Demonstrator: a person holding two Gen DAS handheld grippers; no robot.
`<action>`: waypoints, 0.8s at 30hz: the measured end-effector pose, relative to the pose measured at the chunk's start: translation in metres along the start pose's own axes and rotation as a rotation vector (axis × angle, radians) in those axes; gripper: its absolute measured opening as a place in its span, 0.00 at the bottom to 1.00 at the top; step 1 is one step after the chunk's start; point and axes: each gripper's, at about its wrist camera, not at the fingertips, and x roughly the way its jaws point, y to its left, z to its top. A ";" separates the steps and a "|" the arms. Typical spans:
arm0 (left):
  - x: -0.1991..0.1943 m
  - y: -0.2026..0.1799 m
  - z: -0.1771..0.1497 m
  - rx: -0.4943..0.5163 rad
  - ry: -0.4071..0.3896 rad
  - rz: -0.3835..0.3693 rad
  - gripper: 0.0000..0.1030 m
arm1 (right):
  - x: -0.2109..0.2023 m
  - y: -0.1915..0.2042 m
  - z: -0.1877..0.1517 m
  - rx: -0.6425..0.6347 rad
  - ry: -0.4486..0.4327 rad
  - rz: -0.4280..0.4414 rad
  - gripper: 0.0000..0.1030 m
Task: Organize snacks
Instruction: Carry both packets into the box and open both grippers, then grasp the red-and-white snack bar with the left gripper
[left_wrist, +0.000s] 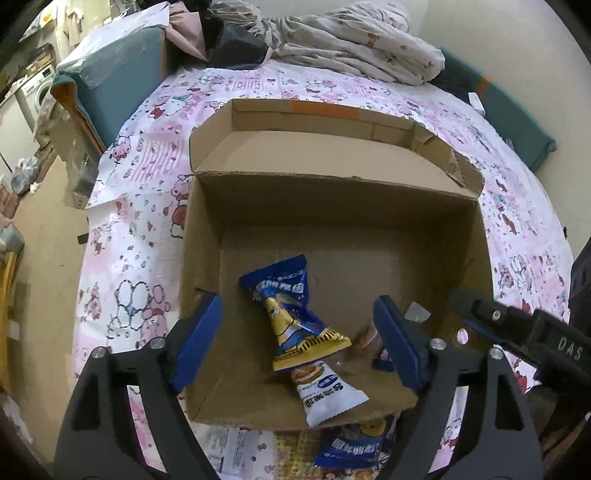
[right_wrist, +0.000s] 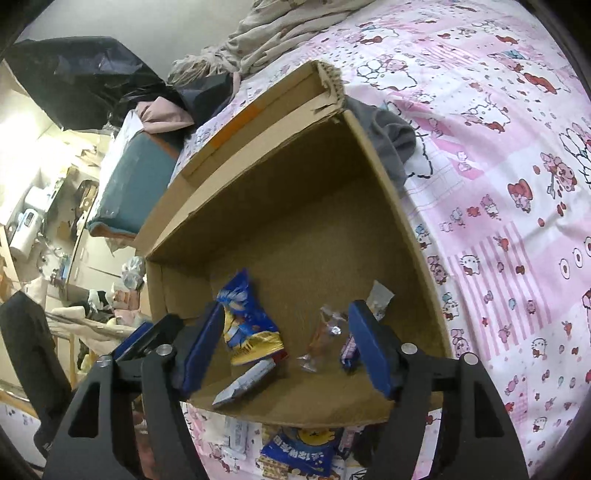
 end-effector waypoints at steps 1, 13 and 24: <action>-0.003 -0.001 -0.001 0.009 -0.005 0.004 0.79 | -0.001 -0.002 0.000 0.010 0.000 0.001 0.70; -0.034 0.014 -0.019 0.030 -0.037 0.028 0.79 | -0.017 -0.005 -0.010 0.009 -0.007 -0.015 0.70; -0.060 0.043 -0.054 -0.019 -0.017 0.001 0.79 | -0.042 -0.011 -0.032 0.000 -0.014 -0.011 0.70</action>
